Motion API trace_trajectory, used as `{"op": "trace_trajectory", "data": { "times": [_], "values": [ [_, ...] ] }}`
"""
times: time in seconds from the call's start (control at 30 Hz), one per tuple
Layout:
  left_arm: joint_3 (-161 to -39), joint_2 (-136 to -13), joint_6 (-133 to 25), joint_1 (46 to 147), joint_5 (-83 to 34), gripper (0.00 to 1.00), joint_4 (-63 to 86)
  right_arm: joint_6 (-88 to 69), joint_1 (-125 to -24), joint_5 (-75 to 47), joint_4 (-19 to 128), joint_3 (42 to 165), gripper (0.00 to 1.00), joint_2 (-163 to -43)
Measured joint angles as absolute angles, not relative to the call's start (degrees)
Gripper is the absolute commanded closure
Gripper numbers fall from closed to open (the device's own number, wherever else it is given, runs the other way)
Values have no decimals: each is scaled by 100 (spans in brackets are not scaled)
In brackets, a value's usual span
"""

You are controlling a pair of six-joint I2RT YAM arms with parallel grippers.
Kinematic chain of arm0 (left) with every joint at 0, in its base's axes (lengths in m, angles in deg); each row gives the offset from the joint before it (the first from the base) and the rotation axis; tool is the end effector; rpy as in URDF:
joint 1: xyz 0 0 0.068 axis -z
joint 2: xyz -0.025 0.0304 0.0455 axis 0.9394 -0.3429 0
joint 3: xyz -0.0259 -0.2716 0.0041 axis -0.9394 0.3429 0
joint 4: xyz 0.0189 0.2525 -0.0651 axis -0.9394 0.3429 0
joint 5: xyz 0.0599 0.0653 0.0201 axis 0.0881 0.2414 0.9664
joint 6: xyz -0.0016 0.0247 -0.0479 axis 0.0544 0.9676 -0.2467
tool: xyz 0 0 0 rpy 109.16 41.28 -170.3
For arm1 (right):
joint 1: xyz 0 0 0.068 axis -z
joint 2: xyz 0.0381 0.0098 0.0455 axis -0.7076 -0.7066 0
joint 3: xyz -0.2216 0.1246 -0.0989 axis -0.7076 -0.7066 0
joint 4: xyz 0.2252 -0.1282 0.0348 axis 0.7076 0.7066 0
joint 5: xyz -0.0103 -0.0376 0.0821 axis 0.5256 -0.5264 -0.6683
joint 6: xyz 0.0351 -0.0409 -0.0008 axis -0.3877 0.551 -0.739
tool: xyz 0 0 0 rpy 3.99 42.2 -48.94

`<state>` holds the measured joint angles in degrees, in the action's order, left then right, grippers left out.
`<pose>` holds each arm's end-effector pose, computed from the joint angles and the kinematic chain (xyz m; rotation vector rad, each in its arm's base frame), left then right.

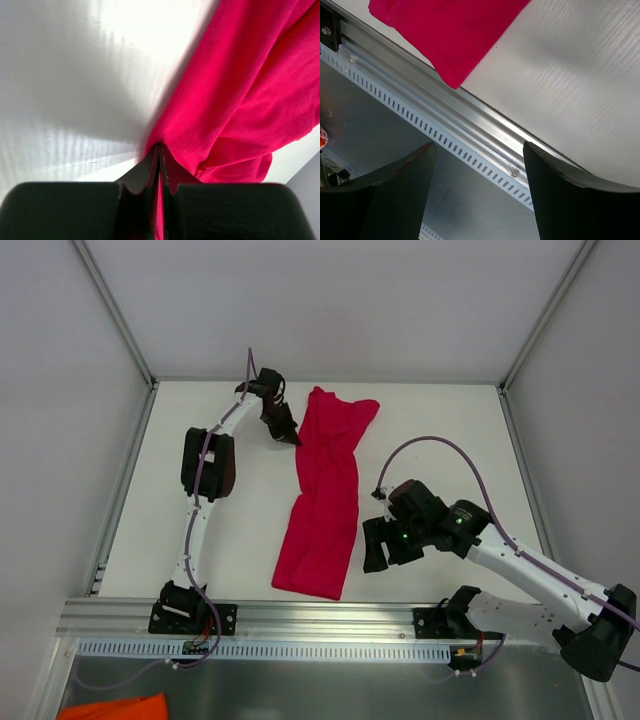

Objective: Fold and stack the t-shirts
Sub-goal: Rotate the tshirt 90 degrees

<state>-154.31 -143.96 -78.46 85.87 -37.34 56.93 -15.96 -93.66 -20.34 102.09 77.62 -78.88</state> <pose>0.5143 -0.1600 0.1511 -0.3429 2.7329 -0.7641 0.1179 0.1467 0.2747 -0.9060 2.4975 0.7000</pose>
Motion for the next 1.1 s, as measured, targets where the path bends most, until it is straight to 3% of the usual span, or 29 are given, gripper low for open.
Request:
{"op": "trace_trajectory", "data": {
  "times": [0.4, 0.57, 0.63, 0.83, 1.1],
  "values": [
    [-13724, -13015, -7826, 8510, -3581, 94, 5118, -1115, -9368, -2139, 10279, 7917, 25, -8452],
    [-13261, -12121, -7800, 8512, -3559, 99, 5009, -807, -9368, -2281, 10163, 8055, 25, -8826],
    [-13025, -11743, -7807, 8543, -3548, 96, 4910, -707, -9368, -2263, 10163, 8140, 25, -8922],
    [-10734, -10241, -8069, 8888, -3408, 92, 4653, -740, -9366, -1710, 10093, 8407, 25, -9116],
    [-8435, -9348, -8659, 9437, -3380, 93, 4574, -954, -9368, -1691, 9818, 8007, 25, -9663]
  ]
}}
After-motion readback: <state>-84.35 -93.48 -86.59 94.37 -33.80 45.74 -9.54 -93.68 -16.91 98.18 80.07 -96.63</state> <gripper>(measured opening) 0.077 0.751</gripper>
